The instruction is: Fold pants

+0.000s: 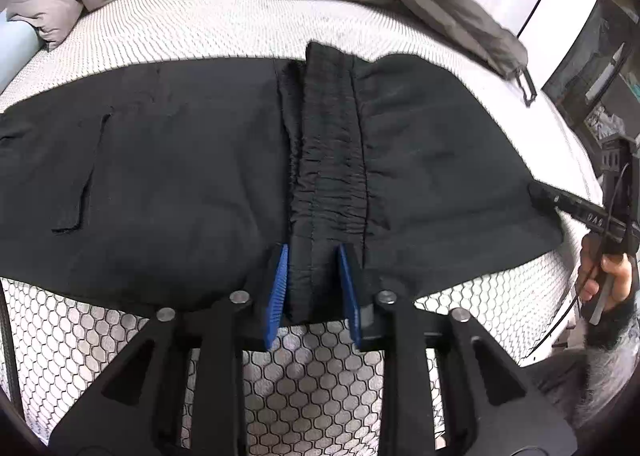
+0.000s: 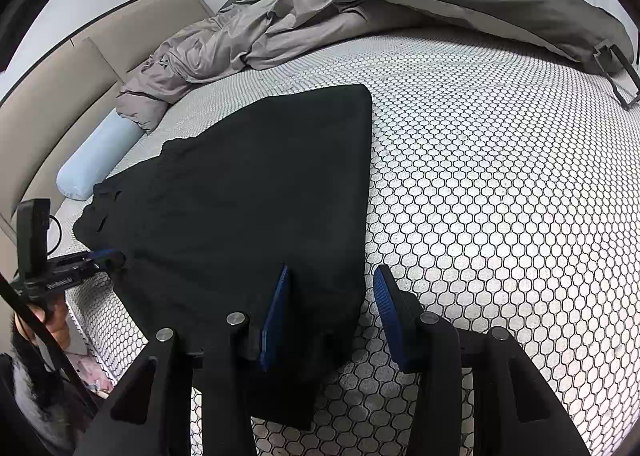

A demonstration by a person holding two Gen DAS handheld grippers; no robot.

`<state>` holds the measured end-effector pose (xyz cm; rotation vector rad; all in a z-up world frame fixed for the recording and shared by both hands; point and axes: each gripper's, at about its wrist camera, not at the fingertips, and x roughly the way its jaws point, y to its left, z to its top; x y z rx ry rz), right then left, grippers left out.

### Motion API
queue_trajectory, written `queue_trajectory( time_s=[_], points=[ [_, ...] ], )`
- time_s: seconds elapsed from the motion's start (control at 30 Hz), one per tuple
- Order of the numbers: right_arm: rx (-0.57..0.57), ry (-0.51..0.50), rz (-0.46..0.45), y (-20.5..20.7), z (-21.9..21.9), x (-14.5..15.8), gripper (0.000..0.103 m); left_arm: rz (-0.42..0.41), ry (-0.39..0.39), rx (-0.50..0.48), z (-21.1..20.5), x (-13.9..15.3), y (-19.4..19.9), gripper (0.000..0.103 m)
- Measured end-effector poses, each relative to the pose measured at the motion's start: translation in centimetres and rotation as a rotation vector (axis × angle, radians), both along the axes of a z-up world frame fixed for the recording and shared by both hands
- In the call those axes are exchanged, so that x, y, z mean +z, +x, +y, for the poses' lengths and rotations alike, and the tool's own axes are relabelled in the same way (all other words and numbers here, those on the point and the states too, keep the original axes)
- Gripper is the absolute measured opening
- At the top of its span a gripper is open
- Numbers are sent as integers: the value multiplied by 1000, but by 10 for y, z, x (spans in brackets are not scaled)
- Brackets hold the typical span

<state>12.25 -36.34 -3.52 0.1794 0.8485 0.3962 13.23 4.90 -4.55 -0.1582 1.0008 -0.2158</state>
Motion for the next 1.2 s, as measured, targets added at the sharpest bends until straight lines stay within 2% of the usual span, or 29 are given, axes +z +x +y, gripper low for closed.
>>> queue_trajectory(
  time_s=[0.03, 0.07, 0.13, 0.23, 0.3, 0.37, 0.4, 0.43, 0.5, 0.6, 0.63, 0.67, 0.77, 0.87, 0.9, 0.93, 1.0, 1.17, 1.2],
  points=[
    [-2, -3, -1, 0, 1, 1, 44, -25, 23, 21, 3, 8, -3, 43],
    [-7, -4, -11, -1, 1, 3, 44, -69, 41, 52, 7, 16, -7, 47],
    [3, 5, -43, -7, 3, 11, 44, -160, 25, 85, 13, 30, -15, 56],
    [64, 9, -96, -14, 18, 22, 44, -191, -22, 72, 7, 31, -15, 57],
    [114, -4, -79, -13, 33, 20, 44, -193, -14, 30, -10, 24, -12, 57],
    [153, -41, -62, -9, 49, 11, 44, -158, 72, -29, -33, 9, -4, 57],
    [165, -93, -57, -6, 58, 5, 44, -133, 145, -56, -42, -1, -1, 57],
    [175, -148, -48, -4, 64, 0, 44, -131, 173, -72, -46, -7, -1, 57],
    [170, -260, -51, -4, 67, -8, 43, -125, 144, -81, -40, -9, -2, 59],
    [73, -382, -39, -7, 54, -2, 47, -90, 67, -58, -22, -6, -10, 59],
    [47, -410, -32, -9, 50, 0, 48, -92, 48, -58, -15, -2, -14, 59],
    [40, -393, -32, -10, 46, 4, 48, -100, 38, -49, -4, 5, -17, 59],
    [38, -252, -65, -9, 36, 14, 49, -138, 65, 70, 32, 23, -30, 60],
    [-7, -150, -66, 2, 28, 15, 49, -102, 4, 303, 95, 29, -35, 65],
    [-19, -139, -60, 5, 27, 14, 49, -69, -60, 396, 123, 25, -38, 65],
    [-29, -131, -53, 7, 26, 12, 49, -38, -97, 441, 139, 21, -40, 65],
    [-35, -132, -44, 11, 28, 8, 49, 4, -118, 489, 161, 14, -43, 65],
    [-25, -149, -39, 19, 34, 3, 50, 18, -213, 630, 205, -11, -37, 65],
    [-23, -149, -37, 21, 35, 3, 50, 1, -254, 659, 213, -15, -36, 65]
  ],
)
